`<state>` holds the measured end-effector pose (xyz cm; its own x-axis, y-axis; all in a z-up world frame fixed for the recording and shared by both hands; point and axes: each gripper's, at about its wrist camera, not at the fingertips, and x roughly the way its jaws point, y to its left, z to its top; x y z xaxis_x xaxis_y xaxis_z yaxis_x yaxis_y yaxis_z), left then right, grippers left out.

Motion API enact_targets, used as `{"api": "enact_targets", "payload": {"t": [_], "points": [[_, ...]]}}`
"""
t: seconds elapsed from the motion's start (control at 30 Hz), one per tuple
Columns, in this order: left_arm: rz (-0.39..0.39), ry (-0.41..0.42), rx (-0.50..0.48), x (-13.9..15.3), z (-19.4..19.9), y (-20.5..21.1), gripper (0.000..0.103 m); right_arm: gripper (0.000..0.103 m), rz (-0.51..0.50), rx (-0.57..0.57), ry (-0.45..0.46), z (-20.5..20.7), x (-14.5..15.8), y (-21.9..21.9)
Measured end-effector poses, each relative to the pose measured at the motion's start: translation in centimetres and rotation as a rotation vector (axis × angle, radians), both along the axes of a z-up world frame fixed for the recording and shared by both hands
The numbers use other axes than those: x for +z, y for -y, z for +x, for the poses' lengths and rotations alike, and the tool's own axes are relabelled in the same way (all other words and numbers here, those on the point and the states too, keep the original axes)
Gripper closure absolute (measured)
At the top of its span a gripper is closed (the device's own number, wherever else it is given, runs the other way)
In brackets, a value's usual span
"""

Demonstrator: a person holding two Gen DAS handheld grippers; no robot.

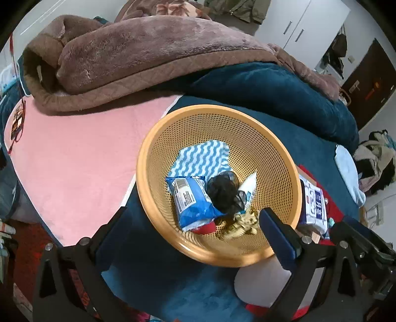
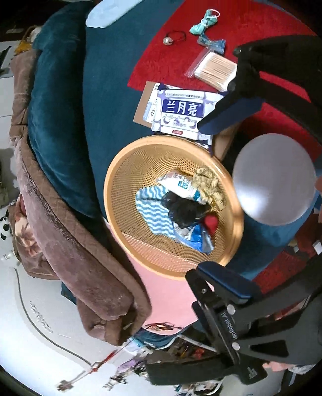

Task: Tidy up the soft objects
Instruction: 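Withdraw both open tools back over the red cloth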

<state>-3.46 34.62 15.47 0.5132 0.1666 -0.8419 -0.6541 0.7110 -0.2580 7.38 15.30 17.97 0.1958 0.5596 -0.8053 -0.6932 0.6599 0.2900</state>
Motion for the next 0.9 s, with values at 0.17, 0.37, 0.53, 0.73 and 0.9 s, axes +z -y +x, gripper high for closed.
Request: {"api": "enact_targets", "payload": {"t": [0.17,0.37,0.53,0.73,0.9], "points": [[0.015,-0.004,-0.009,0.7,-0.6,1.1,0.001,0.0,-0.002,-0.004,0.001,-0.6,0.4,0.8],[0.021,0.001,-0.024,1.5,-1.4,2.5,0.001,0.0,0.006,-0.009,0.011,-1.7,1.2,2.1],[0.025,0.006,-0.043,2.1,-1.8,3.9,0.001,0.0,0.005,-0.014,0.017,-2.6,1.5,3.4],[0.035,0.009,-0.064,3.0,-2.2,5.4,0.001,0.0,0.009,-0.025,0.025,-3.3,2.0,4.8],[0.044,0.008,-0.084,3.6,-2.2,6.8,0.001,0.0,0.015,-0.039,0.028,-3.6,2.3,6.3]]}}
